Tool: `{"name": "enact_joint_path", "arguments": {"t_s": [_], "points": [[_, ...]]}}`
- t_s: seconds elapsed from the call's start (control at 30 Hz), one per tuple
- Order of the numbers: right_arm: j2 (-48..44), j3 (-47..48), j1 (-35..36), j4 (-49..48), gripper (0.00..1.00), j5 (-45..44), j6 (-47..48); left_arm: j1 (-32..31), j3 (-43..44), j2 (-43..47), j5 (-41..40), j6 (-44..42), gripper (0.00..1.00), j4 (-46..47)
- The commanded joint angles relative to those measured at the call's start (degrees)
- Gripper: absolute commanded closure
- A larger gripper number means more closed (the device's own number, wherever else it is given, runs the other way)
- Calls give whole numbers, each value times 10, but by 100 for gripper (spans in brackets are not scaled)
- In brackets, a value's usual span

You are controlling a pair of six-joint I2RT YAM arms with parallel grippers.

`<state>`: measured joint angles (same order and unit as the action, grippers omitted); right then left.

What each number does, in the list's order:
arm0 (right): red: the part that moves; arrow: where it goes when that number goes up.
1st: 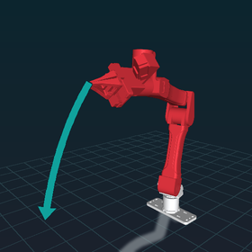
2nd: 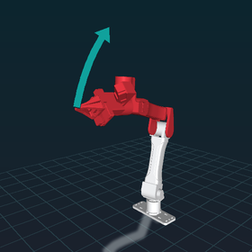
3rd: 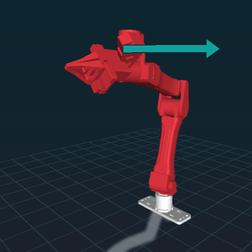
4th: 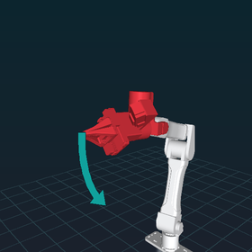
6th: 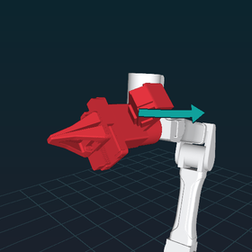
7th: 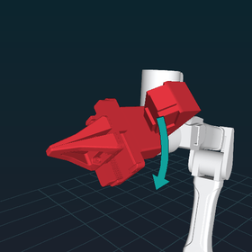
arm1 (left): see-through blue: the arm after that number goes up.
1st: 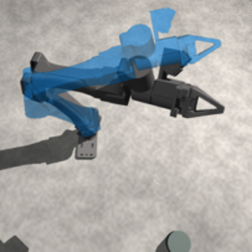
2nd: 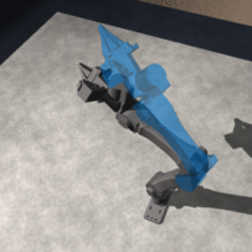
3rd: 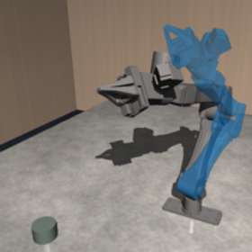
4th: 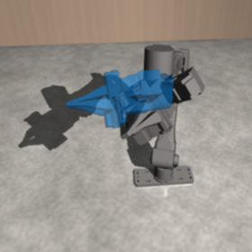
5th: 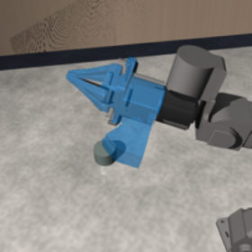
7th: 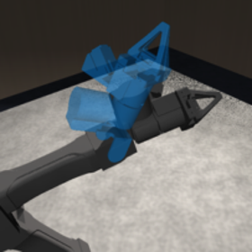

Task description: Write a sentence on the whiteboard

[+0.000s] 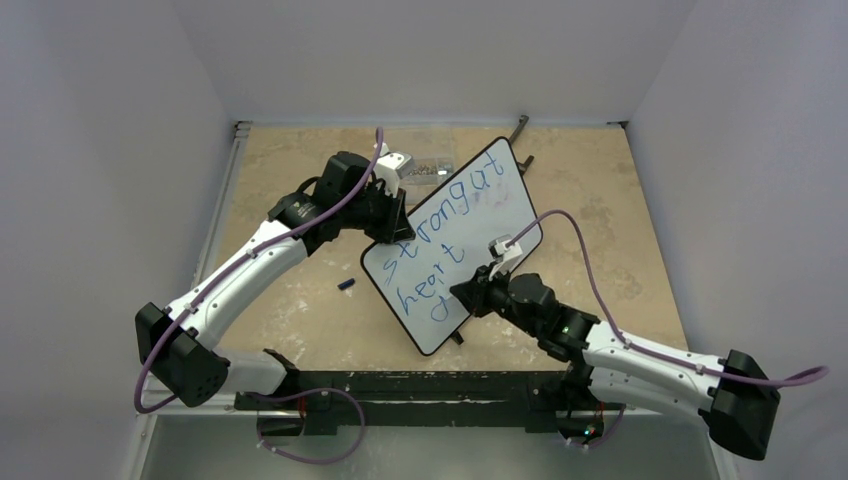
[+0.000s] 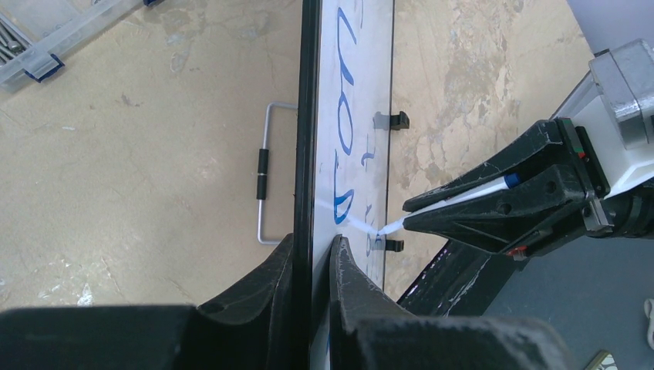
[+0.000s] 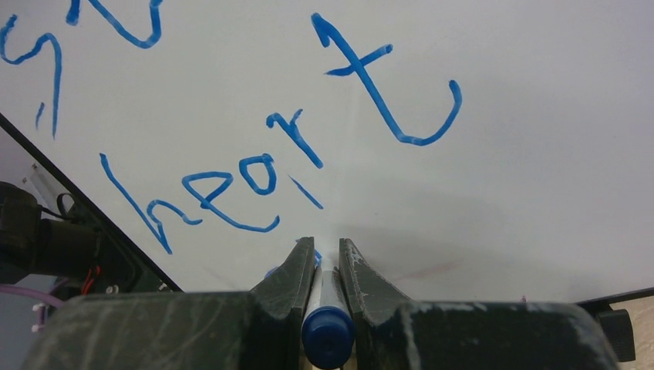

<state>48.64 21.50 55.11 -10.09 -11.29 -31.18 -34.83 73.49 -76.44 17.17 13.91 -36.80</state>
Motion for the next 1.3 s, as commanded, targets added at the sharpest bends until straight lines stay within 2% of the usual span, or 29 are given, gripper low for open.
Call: {"name": "enact_joint_path", "arguments": {"t_s": [0.0, 0.43, 0.8, 1.0, 1.27], "points": [[-1, -19, -4, 27, 100, -49, -15, 13, -10, -14, -162, -78, 100, -73], [-14, -6, -4, 82, 100, -96, -53, 13, -11, -12, -162, -78, 100, -73], [-54, 51, -4, 117, 100, -72, -31, 13, -11, -10, -164, -78, 100, -73], [-61, 69, -4, 104, 100, -94, -15, 13, -11, -10, -164, -78, 100, -73], [-41, 66, -4, 42, 100, -117, -5, 13, -12, -10, -162, -78, 100, -73]]}}
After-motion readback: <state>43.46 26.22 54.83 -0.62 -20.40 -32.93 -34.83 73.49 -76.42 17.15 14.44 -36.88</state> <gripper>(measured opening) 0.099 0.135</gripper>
